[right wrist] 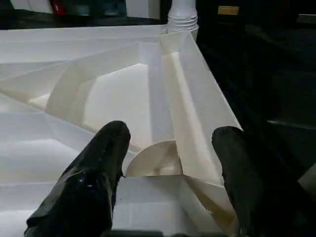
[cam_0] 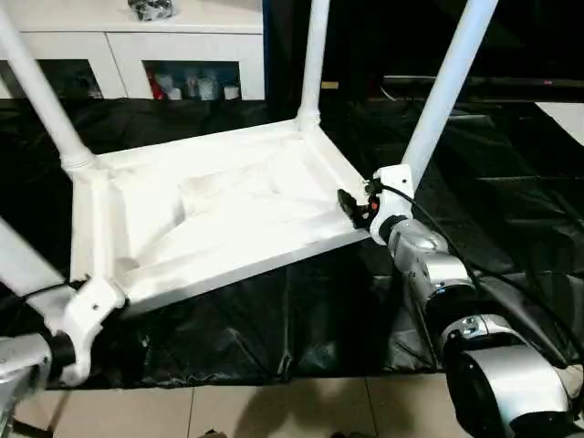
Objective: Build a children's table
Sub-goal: Rotate table base
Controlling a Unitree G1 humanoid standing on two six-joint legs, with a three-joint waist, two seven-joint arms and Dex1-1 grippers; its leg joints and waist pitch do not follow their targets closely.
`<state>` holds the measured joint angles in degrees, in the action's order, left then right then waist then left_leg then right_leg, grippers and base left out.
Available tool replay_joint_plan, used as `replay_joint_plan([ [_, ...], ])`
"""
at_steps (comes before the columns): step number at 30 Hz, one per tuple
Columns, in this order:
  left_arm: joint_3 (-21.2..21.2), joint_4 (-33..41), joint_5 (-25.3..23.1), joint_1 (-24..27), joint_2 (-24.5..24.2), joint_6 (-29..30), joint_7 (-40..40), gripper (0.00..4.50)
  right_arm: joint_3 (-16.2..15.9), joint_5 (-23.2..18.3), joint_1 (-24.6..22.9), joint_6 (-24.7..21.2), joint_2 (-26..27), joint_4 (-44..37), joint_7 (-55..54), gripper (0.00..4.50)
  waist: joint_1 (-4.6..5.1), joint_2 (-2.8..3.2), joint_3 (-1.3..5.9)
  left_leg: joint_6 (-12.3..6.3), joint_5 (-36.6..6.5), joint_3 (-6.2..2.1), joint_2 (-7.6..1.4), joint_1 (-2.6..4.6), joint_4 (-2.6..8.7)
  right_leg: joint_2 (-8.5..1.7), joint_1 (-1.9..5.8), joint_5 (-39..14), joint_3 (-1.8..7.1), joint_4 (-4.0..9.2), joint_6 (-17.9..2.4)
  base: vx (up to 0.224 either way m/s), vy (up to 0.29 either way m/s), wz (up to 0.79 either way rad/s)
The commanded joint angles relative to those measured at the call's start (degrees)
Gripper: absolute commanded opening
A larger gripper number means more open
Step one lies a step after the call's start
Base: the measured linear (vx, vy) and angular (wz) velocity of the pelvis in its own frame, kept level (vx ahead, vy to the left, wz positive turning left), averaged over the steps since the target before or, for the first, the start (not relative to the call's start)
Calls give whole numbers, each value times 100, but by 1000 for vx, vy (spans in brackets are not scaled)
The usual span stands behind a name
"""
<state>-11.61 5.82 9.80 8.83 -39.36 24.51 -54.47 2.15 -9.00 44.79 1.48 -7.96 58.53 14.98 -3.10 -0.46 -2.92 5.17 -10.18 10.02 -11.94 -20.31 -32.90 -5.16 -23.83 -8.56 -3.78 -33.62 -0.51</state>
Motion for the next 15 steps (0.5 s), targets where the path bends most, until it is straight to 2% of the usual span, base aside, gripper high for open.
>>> replay_joint_plan([
  [1, -413, -237, -35, -156, 110, -111, 445, 96, 427, 68, 93, 169, -460, 308, -416, 313, 59, 89, 317, -10, -2078, 51, -50, 96, 387, -132, 175, -1996, 205, 365, -979, 0, 0, 0],
  [2, -424, -250, -34, -170, 116, -126, 461, 96, 432, 69, 95, 173, -469, 317, -424, 313, 48, 89, 317, 2, -2115, 56, -49, 110, 379, -123, 165, -2025, 205, 372, -974, 0, 0, 0],
  [3, -520, -378, -31, -285, 157, -266, 598, 96, 478, 74, 108, 206, -549, 392, -483, 313, 6, 102, 323, 33, -2141, 72, -43, 152, 351, -114, 121, -2000, 214, 380, -970, 0, 0, 0],
  [4, -520, -378, -31, -285, 157, -266, 598, 96, 478, 74, 108, 206, -549, 392, -483, 313, -4, 106, 315, 45, -2182, 72, -43, 154, 348, -104, 109, -2009, 217, 377, -971, 0, 0, 0],
  [5, -621, -533, -27, -392, 203, -436, 760, 96, 509, 68, 112, 240, -644, 471, -513, 313, 0, 112, 310, 55, -2244, 44, -47, 99, 362, -113, 145, -2060, 211, 350, -953, 0, 0, 0],
  [6, -684, -590, 31, -423, 248, -514, 808, 96, 513, 64, 115, 269, -692, 515, -501, 313, -3, 105, 319, 62, -2315, 31, -43, 92, 362, -111, 150, -2121, 197, 355, -908, 0, 0, 0],
  [7, -735, -620, 107, -431, 293, -577, 852, 96, 512, 57, 123, 307, -728, 565, -477, 313, 8, 120, 327, 81, -2330, 17, -45, 72, 363, -124, 162, -2072, 194, 342, -921, 0, 0, 0],
  [9, -894, -676, 313, -435, 434, -716, 912, 96, 468, 69, 111, 366, -788, 595, -322, 313, 23, 105, 346, 82, -2264, 10, -42, 50, 350, -128, 189, -1905, 191, 319, -964, 0, 0, 0],
  [12, -1180, -789, 565, -497, 654, -832, 1058, 96, 351, 84, 41, 440, -808, 470, 83, 313, 46, 75, 360, -53, -2010, 27, -28, -6, 327, -127, 229, -1633, 184, 292, -1053, 0, 0, 0],
  [13, -1252, -837, 611, -534, 704, -850, 1119, 96, 314, 111, 21, 472, -797, 439, 224, 313, 53, 75, 365, -99, -1973, 29, -31, -1, 319, -128, 221, -1633, 183, 297, -1060, 0, 0, 0],
  [14, -1326, -876, 673, -571, 763, -856, 1170, 115, 282, 130, -11, 492, -786, 390, 365, 313, 61, 73, 366, -121, -1954, 28, -28, -14, 318, -131, 229, -1632, 183, 291, -1071, 0, 0, 0],
  [15, -1472, -957, 810, -653, 877, -926, 1248, 130, 188, 162, -114, 499, -762, 206, 634, 313, 78, 44, 366, -160, -1914, 25, -33, -31, 318, -137, 242, -1647, 181, 292, -1076, 0, 0, 0],
])
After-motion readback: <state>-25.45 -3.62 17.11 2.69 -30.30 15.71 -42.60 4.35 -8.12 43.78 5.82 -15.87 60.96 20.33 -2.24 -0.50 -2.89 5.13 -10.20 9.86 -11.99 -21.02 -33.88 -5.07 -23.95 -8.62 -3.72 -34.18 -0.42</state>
